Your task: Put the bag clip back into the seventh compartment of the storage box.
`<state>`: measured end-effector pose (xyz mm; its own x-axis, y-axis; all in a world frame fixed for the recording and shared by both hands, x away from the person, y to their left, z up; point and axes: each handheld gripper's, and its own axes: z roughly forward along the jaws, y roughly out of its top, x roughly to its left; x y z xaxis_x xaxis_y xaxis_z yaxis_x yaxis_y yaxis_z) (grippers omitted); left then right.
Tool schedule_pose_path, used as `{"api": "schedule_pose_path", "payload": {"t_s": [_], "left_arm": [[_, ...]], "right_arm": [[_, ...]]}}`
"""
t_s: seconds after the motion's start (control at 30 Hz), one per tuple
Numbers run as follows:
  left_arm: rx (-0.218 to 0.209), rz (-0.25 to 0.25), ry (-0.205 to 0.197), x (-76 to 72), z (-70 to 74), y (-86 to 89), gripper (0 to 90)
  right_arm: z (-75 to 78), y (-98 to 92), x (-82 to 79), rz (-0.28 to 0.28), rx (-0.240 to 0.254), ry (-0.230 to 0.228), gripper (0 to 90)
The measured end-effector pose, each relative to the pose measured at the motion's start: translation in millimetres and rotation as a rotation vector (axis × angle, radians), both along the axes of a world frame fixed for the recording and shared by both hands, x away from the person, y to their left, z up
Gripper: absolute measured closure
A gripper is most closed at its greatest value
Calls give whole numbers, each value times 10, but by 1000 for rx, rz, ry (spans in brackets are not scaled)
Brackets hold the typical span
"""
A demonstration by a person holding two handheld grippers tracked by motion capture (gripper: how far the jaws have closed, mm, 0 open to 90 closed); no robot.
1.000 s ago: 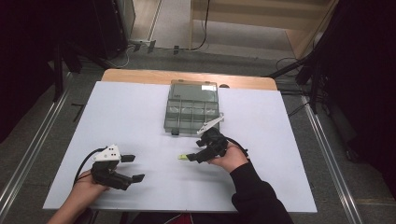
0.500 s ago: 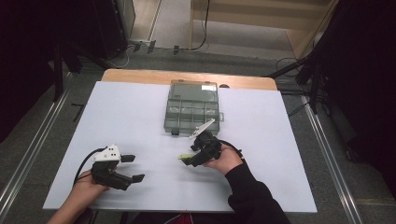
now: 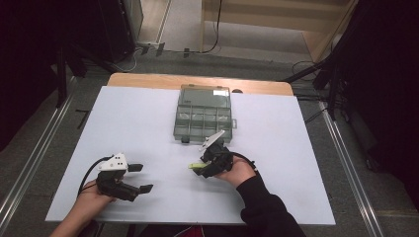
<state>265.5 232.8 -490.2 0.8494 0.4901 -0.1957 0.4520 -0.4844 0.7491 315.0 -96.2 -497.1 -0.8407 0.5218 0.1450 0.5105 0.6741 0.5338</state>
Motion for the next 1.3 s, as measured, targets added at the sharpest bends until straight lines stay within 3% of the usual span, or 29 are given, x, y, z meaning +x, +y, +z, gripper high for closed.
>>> {"api": "schedule_pose_path", "payload": {"t_s": [0.37,0.7,1.03,1.3], "left_arm": [[6,-2,2,2,-2,-3,148],[2,-1,3,4,-5,-9,148],[3,-1,4,6,-8,-9,148],[2,1,5,3,-7,-5,148]], "right_arm": [[-6,14,-43,0,-23,-52,598],[-13,38,-51,6,-37,-89,669],[-16,36,-46,14,-26,-81,782],[-13,9,-5,-12,5,-28,781]]}}
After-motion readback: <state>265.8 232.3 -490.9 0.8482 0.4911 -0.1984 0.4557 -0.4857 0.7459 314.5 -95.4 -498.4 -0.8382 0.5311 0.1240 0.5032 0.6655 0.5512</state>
